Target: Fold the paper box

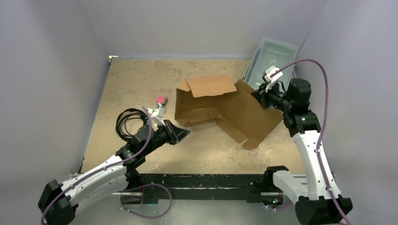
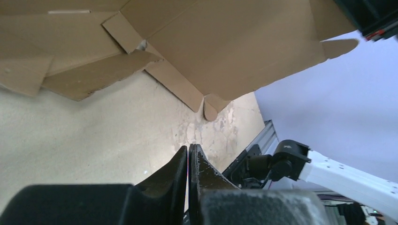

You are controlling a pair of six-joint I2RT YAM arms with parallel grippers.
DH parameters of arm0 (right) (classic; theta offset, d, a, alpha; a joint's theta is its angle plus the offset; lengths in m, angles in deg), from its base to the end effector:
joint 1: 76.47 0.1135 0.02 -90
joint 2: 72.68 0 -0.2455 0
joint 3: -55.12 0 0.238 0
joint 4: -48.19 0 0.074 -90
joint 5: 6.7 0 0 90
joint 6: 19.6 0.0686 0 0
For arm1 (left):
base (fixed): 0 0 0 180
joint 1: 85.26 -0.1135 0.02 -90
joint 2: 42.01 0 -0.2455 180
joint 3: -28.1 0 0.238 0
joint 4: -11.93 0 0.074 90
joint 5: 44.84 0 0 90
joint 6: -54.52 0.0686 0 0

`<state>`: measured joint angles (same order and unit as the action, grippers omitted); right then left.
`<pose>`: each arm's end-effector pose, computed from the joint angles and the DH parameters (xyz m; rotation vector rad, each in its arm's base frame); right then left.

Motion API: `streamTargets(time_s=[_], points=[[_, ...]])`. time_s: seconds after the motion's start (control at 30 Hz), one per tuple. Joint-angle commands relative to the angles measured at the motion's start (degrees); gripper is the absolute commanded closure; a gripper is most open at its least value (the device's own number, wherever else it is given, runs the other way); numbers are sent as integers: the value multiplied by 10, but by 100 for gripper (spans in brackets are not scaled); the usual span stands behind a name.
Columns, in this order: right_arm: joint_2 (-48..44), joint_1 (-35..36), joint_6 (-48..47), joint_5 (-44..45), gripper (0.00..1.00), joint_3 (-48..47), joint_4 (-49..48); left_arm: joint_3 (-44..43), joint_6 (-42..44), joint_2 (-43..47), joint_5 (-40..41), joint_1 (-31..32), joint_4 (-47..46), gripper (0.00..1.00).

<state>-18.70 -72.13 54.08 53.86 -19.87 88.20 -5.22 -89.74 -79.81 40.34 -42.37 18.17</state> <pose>0.2211 0.0506 0.3539 -0.6693 1.7487 0.3439 0.1449 -0.1425 0.2189 -0.1254 1.9458 -1.2648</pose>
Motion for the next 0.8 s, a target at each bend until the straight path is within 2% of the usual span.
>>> streamTargets(time_s=[0.0, 0.13, 0.3, 0.47, 0.6, 0.77], points=[[1, -6, 20, -19, 100, 11, -12, -1, 29, -71, 160, 79, -122, 97], [0, -6, 20, -25, 100, 10, -8, -10, 76, -142, 287, 142, -217, 96], [2, -6, 18, -28, 100, 9, -7, -29, 122, -274, 345, 143, -300, 94], [1, -7, 17, -29, 100, 12, -6, -17, 149, -347, 413, 142, -366, 94], [2, -7, 15, -30, 100, 14, -6, -7, 155, -373, 409, 120, -393, 94], [3, -7, 15, -30, 100, 14, -4, -6, 135, -410, 352, 68, -409, 94]])
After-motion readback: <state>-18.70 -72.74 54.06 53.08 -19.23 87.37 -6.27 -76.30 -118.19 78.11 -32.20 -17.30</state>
